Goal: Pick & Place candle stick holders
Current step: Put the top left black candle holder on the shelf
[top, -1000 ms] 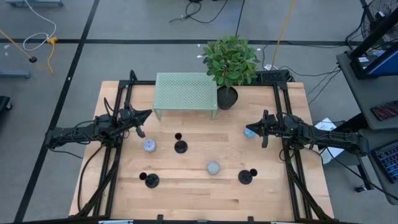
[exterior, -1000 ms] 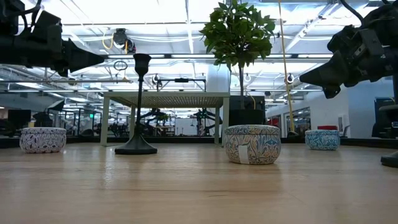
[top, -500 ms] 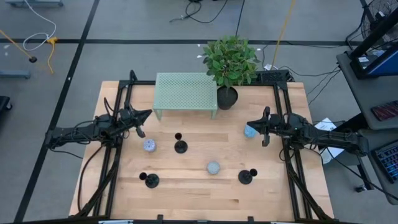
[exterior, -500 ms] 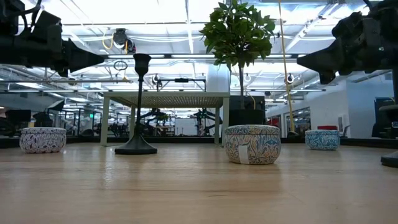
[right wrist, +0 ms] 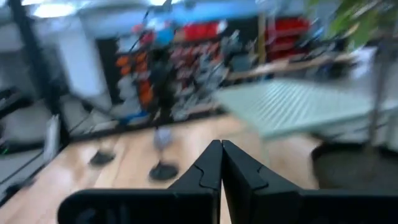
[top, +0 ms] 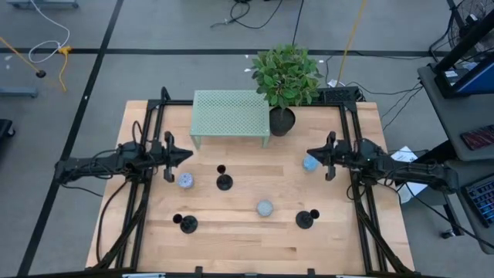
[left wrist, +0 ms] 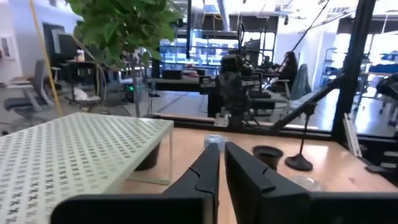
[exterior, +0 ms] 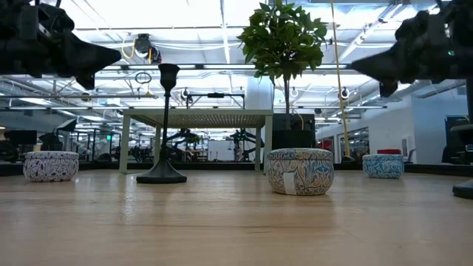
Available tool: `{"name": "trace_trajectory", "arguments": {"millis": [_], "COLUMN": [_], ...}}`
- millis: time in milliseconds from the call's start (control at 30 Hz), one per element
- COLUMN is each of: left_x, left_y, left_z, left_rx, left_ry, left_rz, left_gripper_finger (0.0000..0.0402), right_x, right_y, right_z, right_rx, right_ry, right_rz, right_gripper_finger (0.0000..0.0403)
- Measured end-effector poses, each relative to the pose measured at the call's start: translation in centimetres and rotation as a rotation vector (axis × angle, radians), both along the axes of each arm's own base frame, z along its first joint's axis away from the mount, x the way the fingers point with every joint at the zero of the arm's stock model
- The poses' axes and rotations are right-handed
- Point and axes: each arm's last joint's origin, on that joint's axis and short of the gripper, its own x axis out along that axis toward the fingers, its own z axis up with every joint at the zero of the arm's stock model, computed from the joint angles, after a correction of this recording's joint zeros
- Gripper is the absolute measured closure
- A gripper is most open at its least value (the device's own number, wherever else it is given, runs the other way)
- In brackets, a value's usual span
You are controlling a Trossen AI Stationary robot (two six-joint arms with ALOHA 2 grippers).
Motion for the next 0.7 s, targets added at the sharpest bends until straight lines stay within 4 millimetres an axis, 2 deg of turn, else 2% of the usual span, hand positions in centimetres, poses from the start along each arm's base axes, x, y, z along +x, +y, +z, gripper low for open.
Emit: {"name": "trace_trajectory", "arguments": {"millis": [200,333,400,533,700], "left_x": [0.6,1.4,1.8,2.8,4.1], "left_y": [0.1,0.0,0.0,-0.1,-0.6], "left_z": [1.1,1.0,0.7,-0.6,-1.7], "left_rx": [-0.009,-0.02,-0.063,-0.144,-0.145], "left_ry": [-0.104,-0.079,-0.037,0.077,0.164], "left_rz": [0.025,-0.029,-0.051,-0.071,-0.109], "left_gripper_finger": [0.0309,0.027,0.0253,0.0231,0.0227], "right_x": [-0.5,-0.8,-0.8,-0.4,0.0], "right_y": [-0.9,-1.1,-1.1,-0.8,-0.6], "right_z": [2.1,3.2,3.4,3.3,3.1], "right_rx": [-0.101,-0.104,-0.143,-0.245,-0.293], "right_ry": [-0.191,-0.296,-0.305,-0.268,-0.246], "right_rz": [-0.351,-0.471,-0.471,-0.363,-0.273], "right_gripper_finger": [0.0386,0.0381,0.0381,0.037,0.0317]}}
